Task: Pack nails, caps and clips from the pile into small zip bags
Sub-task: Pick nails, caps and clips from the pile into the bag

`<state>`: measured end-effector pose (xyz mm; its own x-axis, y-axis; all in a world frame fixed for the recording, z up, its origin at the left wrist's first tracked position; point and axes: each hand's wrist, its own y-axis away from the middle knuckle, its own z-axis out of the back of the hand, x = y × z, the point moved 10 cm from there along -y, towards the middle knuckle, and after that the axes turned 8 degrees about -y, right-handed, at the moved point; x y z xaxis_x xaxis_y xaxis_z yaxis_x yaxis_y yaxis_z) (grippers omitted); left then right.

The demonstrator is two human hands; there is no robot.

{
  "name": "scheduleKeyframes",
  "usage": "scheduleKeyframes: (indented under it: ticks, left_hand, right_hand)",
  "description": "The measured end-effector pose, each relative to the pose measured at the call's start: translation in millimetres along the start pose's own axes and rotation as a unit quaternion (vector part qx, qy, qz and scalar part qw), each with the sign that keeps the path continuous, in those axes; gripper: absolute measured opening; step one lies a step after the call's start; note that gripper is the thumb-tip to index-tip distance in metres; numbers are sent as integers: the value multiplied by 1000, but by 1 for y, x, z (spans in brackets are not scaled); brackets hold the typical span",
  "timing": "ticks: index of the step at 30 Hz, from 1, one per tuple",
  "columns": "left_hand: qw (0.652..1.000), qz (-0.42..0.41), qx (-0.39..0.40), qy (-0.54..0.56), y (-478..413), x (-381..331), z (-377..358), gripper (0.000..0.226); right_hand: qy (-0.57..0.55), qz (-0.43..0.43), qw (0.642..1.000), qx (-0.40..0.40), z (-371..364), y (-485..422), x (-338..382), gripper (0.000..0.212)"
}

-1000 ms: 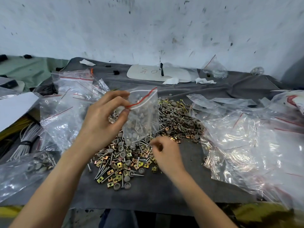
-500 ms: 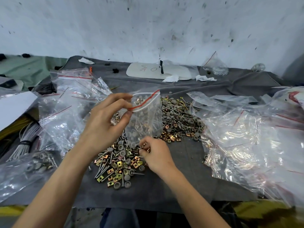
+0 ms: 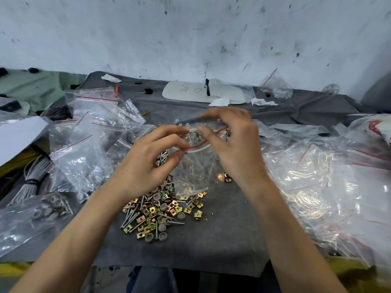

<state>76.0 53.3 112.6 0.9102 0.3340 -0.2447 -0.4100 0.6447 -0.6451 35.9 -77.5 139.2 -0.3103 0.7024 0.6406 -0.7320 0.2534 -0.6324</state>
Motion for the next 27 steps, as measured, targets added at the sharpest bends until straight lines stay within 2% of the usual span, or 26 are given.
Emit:
scheduleKeyframes:
  ticks: [3, 5, 7, 9, 11, 13, 16, 19, 22, 24, 27]
  left_hand:
    - [1000, 14, -7, 2, 2, 7, 4, 15]
    - [1000, 22, -12, -6, 3, 10, 6, 13]
    - [999, 25, -21, -11, 3, 12, 9, 12]
    - [999, 26, -28, -14, 2, 12, 11, 11]
    - [999, 22, -29, -15, 1, 11, 12, 11]
    - [999, 19, -28, -15, 1, 10, 11, 11]
    - [999, 22, -26, -16, 1, 11, 11, 11]
    - [999, 23, -23, -16, 2, 12, 9, 11]
    - [1000, 20, -20, -10, 2, 11, 5, 13]
    - [1000, 20, -17, -1, 3, 11, 3, 18]
    - [1000, 27, -14, 6, 3, 12, 1, 12]
  right_hand:
    - [-13, 36, 986, -165, 33, 17, 0, 13]
    - [-26, 53, 975, -214, 31, 41, -1, 7]
    - [-23, 53, 986, -159, 2, 69, -7, 5]
    - [-23, 5, 1000, 2, -50, 98, -25, 4]
    - [10, -65, 980, 190, -104, 132, -49, 12]
    - [76, -75, 955, 278, -131, 160, -64, 19]
    - [139, -1, 951, 275, -137, 166, -57, 12]
    - [137, -31, 958, 251, -134, 161, -65, 19]
    - [135, -80, 951, 267, -135, 161, -82, 27]
    - [136, -79, 955, 251, -135, 156, -81, 24]
    - [138, -44, 961, 235, -135, 151, -74, 17]
